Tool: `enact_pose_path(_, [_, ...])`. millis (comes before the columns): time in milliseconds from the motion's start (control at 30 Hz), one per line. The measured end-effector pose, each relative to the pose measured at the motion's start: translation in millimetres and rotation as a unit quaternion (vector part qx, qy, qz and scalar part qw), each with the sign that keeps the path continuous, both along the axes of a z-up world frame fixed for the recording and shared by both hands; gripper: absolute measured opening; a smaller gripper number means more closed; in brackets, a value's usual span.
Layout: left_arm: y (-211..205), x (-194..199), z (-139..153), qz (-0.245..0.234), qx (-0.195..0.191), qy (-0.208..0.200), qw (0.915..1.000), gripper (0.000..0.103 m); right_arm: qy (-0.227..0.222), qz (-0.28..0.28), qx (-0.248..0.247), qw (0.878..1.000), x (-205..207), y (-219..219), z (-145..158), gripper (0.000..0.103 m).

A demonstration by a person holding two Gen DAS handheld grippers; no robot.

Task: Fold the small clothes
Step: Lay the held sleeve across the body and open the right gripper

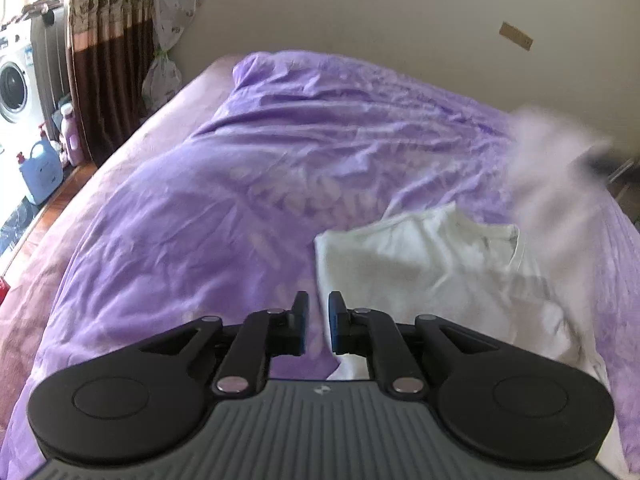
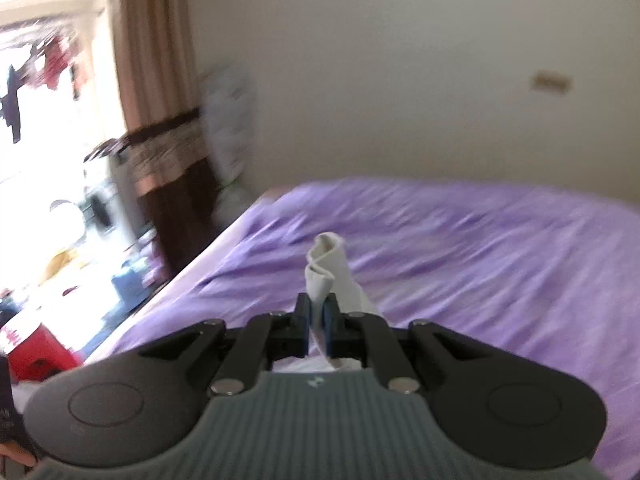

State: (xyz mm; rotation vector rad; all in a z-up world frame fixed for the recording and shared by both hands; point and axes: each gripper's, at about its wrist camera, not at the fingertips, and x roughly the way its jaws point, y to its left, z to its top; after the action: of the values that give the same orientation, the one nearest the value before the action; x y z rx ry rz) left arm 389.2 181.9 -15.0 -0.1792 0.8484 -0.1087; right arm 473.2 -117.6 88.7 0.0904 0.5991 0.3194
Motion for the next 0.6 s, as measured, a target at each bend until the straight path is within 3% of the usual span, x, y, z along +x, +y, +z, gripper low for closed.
enact_pose_path(100, [9,-4,-9,-0.011,-0.01,0.015,0.9998,0.011,0.067,0.044,0.006,0.997,-7,66,-79,0.002])
enact_pose_path(200, [15,-5,-15,-0.027,-0.03,0.024,0.9989,0.014,0.149,0.089,0.004,0.985,-17,107,-157,0.004])
enact_pose_path(267, [13,-2,-19,-0.037,-0.039,0.027,0.9982,0.02,0.178,0.108,0.0,0.978,-33,115,-184,0.011])
enact_pose_path(300, [11,1,-21,-0.041,-0.042,0.026,0.9979,0.022,0.186,0.116,0.002,0.976,-38,115,-190,0.013])
enact_pose_path(333, [8,5,-24,-0.046,-0.044,0.025,0.9977,0.023,0.195,0.123,0.006,0.973,-40,112,-196,0.025])
enact_pose_path(400, [0,13,-30,-0.049,-0.055,0.025,0.997,0.027,0.198,0.127,0.013,0.972,-40,101,-194,0.033])
enact_pose_path(600, [-32,46,-70,-0.059,-0.081,0.069,0.9925,0.033,0.169,0.082,-0.028,0.982,-46,28,-169,0.038])
